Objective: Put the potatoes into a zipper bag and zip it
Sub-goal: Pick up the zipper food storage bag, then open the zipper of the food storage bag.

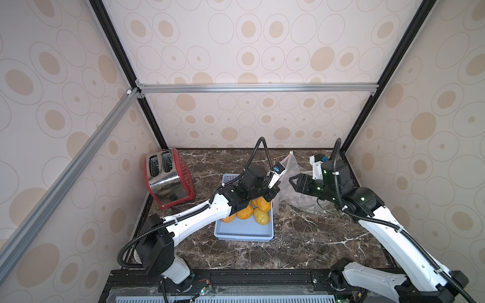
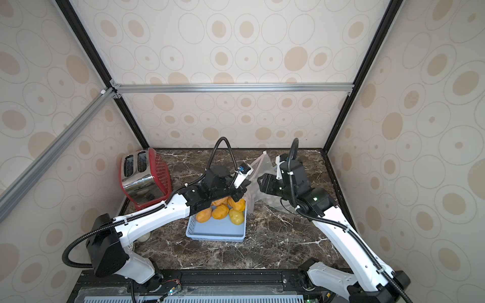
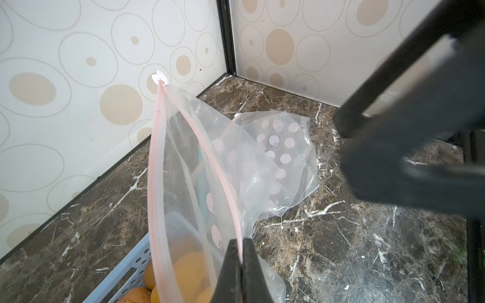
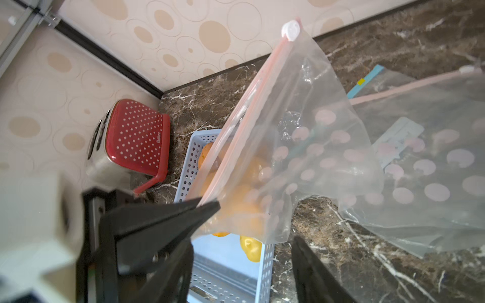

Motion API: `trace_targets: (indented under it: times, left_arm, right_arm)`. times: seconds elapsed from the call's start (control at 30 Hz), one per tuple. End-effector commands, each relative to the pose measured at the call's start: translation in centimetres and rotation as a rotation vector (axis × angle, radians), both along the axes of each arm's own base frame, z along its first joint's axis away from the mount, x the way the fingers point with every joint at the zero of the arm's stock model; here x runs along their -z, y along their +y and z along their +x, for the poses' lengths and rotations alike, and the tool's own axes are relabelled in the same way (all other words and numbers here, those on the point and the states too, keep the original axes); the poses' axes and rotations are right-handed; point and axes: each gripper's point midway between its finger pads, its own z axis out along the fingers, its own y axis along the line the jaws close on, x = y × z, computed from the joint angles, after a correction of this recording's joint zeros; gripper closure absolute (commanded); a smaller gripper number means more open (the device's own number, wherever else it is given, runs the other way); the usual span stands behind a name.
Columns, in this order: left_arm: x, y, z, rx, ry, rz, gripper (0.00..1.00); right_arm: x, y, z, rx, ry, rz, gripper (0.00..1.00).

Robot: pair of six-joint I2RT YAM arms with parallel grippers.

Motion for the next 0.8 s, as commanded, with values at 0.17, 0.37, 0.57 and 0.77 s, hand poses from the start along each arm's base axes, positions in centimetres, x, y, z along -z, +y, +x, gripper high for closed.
trace_targets:
  times: [0.17, 0.37, 0.57, 0.77]
  left_arm:
    - [-1.1, -0.2, -0.9, 0.035, -0.113, 0.023, 1.00]
    - [-0.2, -0.6, -1.3, 0.046, -0.111, 0.039, 1.00]
    - [0.4, -0.6, -1.2, 0.036, -0.115, 0.049, 1.00]
    - [0.4, -0.6, -1.4, 0.033, -0.102, 0.030, 1.00]
  right_arm:
    - [1.9, 3.8, 2.8, -0.029, 0.213, 0.065, 0.42]
    - [2.7, 4.2, 3.4, -0.034, 0.247, 0.044, 0.42]
    - [3.9, 3.8, 3.6, -0.029, 0.274, -0.007, 0.54]
    - [4.2, 3.6, 3.6, -0.037, 0.265, -0.025, 0.81]
